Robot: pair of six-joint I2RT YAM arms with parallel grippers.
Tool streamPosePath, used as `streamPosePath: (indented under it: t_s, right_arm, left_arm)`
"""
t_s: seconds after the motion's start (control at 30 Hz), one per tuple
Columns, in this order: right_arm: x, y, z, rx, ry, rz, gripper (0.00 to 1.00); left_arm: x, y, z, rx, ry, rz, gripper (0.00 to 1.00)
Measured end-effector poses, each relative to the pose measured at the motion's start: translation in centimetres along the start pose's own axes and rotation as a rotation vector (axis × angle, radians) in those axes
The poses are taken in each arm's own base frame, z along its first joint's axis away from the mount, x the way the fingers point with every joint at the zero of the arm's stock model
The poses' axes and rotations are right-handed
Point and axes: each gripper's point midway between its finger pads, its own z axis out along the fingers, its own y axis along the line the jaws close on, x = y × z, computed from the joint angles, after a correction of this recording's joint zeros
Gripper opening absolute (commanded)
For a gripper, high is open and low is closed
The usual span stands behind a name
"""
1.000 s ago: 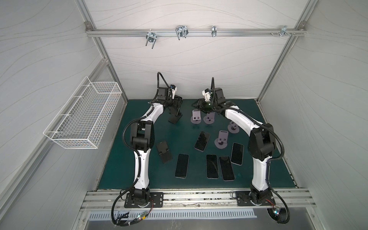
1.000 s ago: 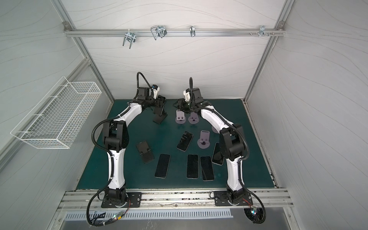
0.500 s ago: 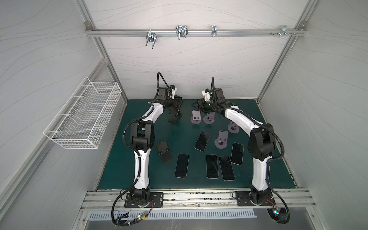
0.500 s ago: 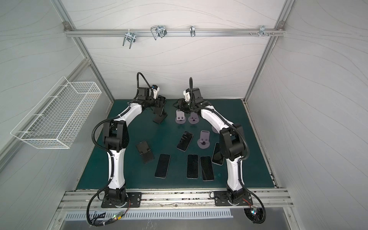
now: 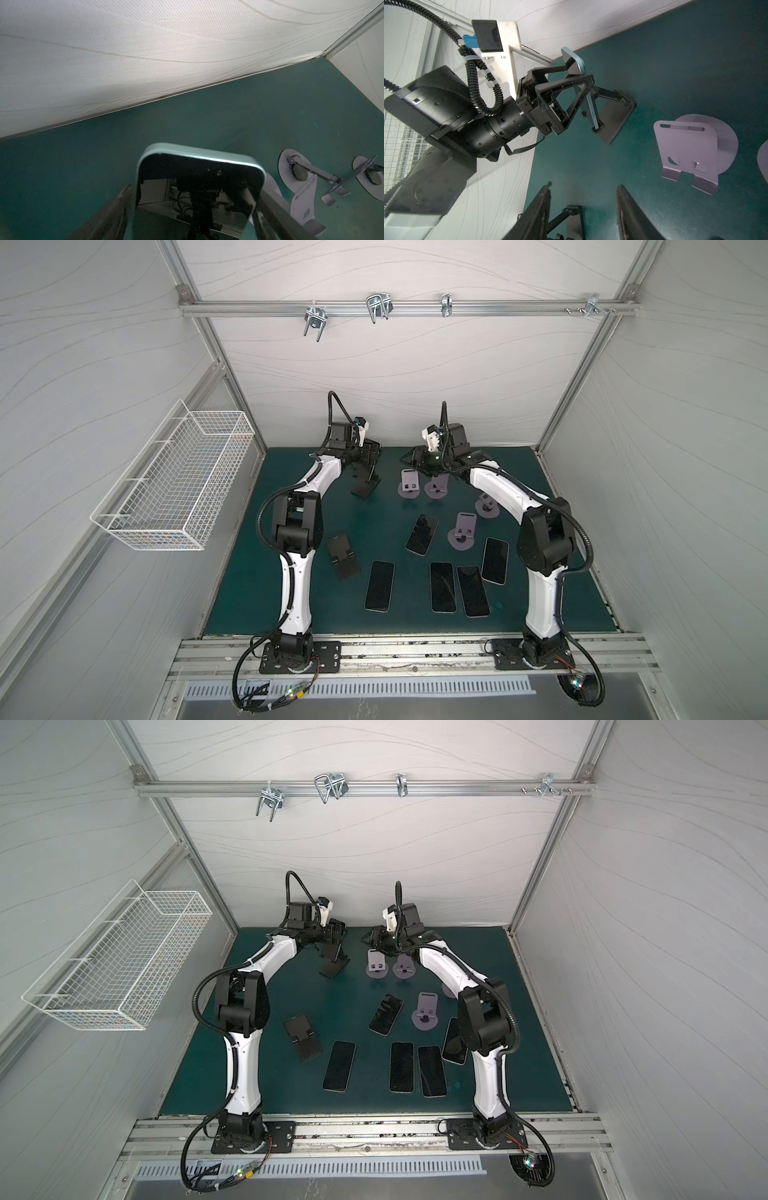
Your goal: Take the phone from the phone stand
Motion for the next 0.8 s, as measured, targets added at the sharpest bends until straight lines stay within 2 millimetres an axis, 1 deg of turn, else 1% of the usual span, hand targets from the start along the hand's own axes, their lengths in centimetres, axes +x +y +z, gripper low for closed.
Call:
streamPosePath:
  t_s: [0.27, 0.57, 0.73, 0.8]
  right_arm:
    - [0.03, -0.03, 0.00, 0.001, 0.001, 0.000, 0.51]
    - [0.04, -0.04, 0.00, 0.002, 0.001, -0.001, 0.51]
    - [0.05, -0.05, 0.00, 0.002, 0.002, -0.001, 0.50]
    - [0.05, -0.05, 0.00, 0.002, 0.002, -0.001, 0.50]
  left_arm:
    - [-0.08, 0.00, 0.01, 0.000, -0.004, -0.003, 0.84]
    - [0.01, 0.06, 0.05, 0.000, -0.004, -0.004, 0.85]
    - [0.15, 0.09, 0.09, -0.001, -0.001, -0.007, 0.78]
    - [0.15, 0.19, 0.07, -0.003, -0.001, -0.004, 0.76]
